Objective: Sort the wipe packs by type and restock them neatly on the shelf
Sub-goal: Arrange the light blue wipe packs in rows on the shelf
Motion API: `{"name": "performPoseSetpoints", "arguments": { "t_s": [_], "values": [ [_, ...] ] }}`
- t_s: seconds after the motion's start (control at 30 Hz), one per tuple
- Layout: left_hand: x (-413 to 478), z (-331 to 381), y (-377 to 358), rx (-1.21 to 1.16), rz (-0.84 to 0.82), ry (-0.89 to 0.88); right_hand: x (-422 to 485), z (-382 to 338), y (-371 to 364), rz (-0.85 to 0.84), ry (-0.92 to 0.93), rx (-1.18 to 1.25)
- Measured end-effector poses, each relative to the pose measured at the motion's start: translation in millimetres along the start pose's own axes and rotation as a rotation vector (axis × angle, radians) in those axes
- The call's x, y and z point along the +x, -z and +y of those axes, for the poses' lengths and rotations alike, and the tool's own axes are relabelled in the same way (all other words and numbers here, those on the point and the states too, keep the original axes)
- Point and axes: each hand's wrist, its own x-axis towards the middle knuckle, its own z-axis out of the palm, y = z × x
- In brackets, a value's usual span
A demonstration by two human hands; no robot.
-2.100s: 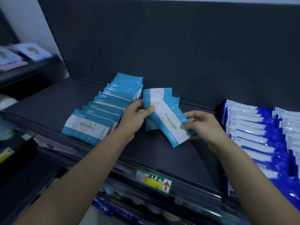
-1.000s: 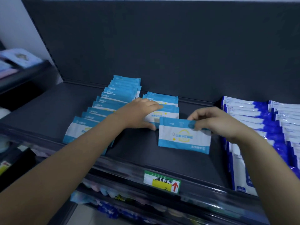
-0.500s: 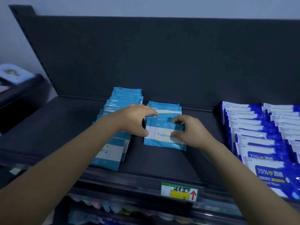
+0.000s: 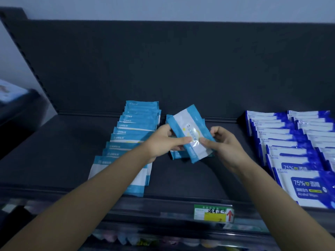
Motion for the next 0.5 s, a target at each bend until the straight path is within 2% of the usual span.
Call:
{"name": "performPoseSetpoints", "arguments": {
  "t_s": [0.03, 0.13, 0.17, 0.27, 0.33, 0.43, 0.5],
  "values": [
    [0, 1, -4, -0.01, 0.0, -0.036, -1, 2, -5, -0.014, -0.025, 0.032],
    [6, 9, -4, 0.051, 0.053, -0.127, 1, 1, -7, -0.045, 0.016, -0.077],
    [8, 13, 0, 0.133, -0.001, -0.138, 2, -2, -4, -0.041, 0.044, -0.044],
    [17, 22, 6, 0.581, -0.287, -0.093, 8, -7, 6, -0.005, 0.068, 0.035],
    [21, 24, -3, 0.782, -0.312, -0.097, 12, -4, 12, 0.003, 0.105, -0.213],
    [25, 14, -19, 0.973, -0.166, -0.263, 12, 10, 20, 0.017, 0.167, -0.798],
    [24, 1, -24, 1.135, -0.106, -0.37, 10, 18, 23, 0.008, 0.193, -0.874]
  ]
}}
